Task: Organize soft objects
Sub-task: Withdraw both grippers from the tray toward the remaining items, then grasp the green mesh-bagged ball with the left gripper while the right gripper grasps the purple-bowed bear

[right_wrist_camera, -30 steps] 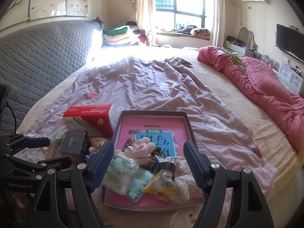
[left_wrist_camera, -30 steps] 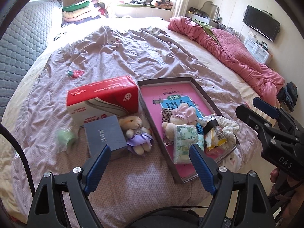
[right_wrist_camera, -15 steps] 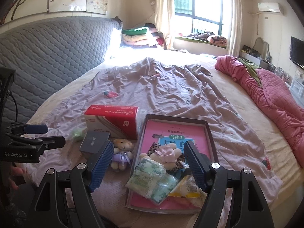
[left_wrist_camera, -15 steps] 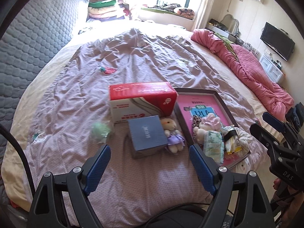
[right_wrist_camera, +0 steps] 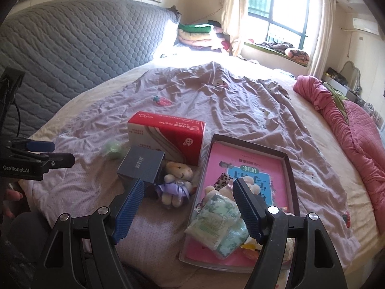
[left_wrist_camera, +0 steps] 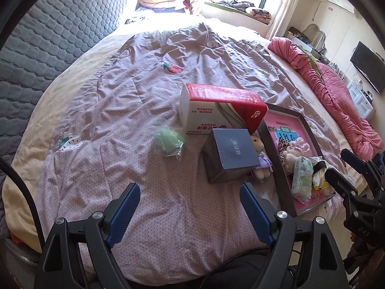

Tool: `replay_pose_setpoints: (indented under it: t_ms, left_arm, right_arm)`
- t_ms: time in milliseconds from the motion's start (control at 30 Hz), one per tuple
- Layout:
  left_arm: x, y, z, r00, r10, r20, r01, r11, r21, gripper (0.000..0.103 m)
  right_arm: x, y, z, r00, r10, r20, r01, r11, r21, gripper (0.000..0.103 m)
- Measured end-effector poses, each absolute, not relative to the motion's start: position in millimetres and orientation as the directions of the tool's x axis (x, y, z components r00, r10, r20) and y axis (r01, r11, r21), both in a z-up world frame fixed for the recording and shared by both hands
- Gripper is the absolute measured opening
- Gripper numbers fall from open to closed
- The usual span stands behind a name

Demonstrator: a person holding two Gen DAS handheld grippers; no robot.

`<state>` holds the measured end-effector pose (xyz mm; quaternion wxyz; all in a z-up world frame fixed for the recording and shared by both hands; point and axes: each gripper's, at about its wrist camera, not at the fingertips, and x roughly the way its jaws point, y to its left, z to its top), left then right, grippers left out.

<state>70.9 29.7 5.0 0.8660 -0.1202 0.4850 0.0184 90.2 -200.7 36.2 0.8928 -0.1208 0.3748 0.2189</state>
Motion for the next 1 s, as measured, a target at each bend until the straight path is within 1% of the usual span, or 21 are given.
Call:
replay_pose_setpoints:
  t_ms: [300,567,767,867,1000]
  left_arm:
    - [80,49,-25,0.493,-0.092,-0.865,-0.200,0.956,-0.215,0.084]
    - [98,56,-57,0.453,-0.120,-0.883,-0.226,0.943,-0.243,0.084]
    - [117,58,-76,0.428,-0.145,-0.892,-0.234,0.936,-0.264,0.084]
    - [125,61,-81,0.449,-0.181,-0.875,-0.228,0.923,-0.308,0.084]
    - [137,66,-89,0.456,-0.168,-0.874,-0.238,0.924,-0.301,0.085]
  right_arm:
    - [94,-170,-8,0.574,0.256,-0.778,-0.568,0.809,-0.153,0.078]
    - [111,-151,-49,0.541,0.217,-0.812,-0.613,0.764,-0.204,0.078]
    - [126,-137,-80,0.552,0.172,-0.816,-0.645,0.709,-0.287,0.078]
    - [131,-130,-96,0.576,0.126,-0.807,-0.661,0.653,-0.370,0.077]
    - [135,-125,-112,0.606,0.113,-0.788,-0.680,0.587,-0.439,0.077]
